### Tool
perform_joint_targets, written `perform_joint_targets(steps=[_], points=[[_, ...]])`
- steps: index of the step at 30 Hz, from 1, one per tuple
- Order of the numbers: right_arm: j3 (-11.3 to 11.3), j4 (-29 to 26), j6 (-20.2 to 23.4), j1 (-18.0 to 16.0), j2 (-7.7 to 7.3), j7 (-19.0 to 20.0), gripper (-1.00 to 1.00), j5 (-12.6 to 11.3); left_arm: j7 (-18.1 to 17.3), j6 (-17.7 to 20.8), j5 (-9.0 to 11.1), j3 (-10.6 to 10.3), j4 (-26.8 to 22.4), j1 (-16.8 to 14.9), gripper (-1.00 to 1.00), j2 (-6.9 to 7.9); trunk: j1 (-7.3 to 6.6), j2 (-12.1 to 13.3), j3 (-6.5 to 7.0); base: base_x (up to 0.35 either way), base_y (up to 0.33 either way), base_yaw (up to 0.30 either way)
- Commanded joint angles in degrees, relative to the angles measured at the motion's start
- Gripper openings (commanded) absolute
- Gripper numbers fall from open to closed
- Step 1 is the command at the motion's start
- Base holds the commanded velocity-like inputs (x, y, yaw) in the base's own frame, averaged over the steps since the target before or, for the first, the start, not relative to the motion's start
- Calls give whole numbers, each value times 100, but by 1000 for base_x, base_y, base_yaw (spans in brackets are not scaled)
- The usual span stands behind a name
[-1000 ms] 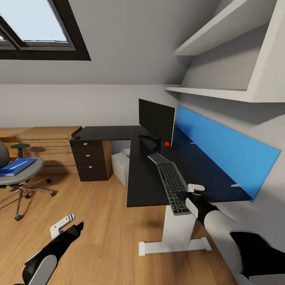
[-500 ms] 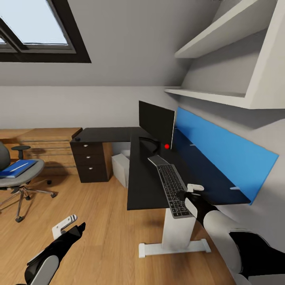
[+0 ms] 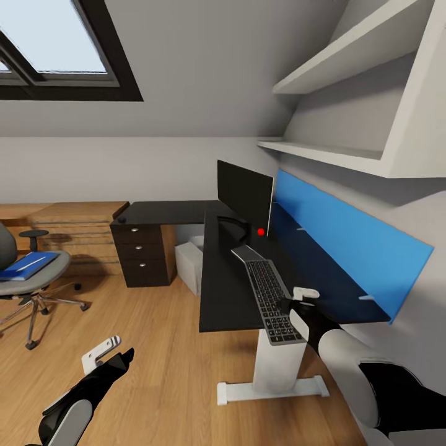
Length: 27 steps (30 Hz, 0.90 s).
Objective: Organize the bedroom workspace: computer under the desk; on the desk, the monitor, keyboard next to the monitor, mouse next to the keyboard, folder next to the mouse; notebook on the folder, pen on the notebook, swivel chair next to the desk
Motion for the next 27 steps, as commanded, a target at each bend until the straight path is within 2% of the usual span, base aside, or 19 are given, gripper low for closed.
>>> perform_joint_targets(steps=[1,9,15,18,19,20,24,27], points=[[-23,-22,4,-1,2,-16,100,-40,50,5,42,-10,-8,-5,100,6,0,-4,-6,0,0,0],[-25,-72,-73,-1,6,-20,100,-41,50,5,39,-10,-8,-5,100,6,0,-4,-6,0,0,0],[-25,-857,27,164,91,-47,100,-36,50,5,38,-10,-8,-5,100,6,0,-4,-6,0,0,0],[-25,-1415,294,429,138,-55,100,-29,50,5,38,-10,-8,-5,100,6,0,-4,-6,0,0,0],[-20,-2464,829,927,179,-110,100,-29,50,5,32,-10,-8,-5,100,6,0,-4,-6,0,0,0],[-16,-2931,1056,1173,202,-181,100,-30,46,5,31,-10,-8,-5,100,6,0,-4,-6,0,0,0],[14,-3774,1424,1688,287,-444,100,-40,43,5,35,-10,-8,-5,100,6,0,-4,-6,0,0,0],[43,-3980,1508,1837,344,-551,100,-45,43,5,40,-13,-8,-5,100,6,0,-4,-6,0,0,0]])
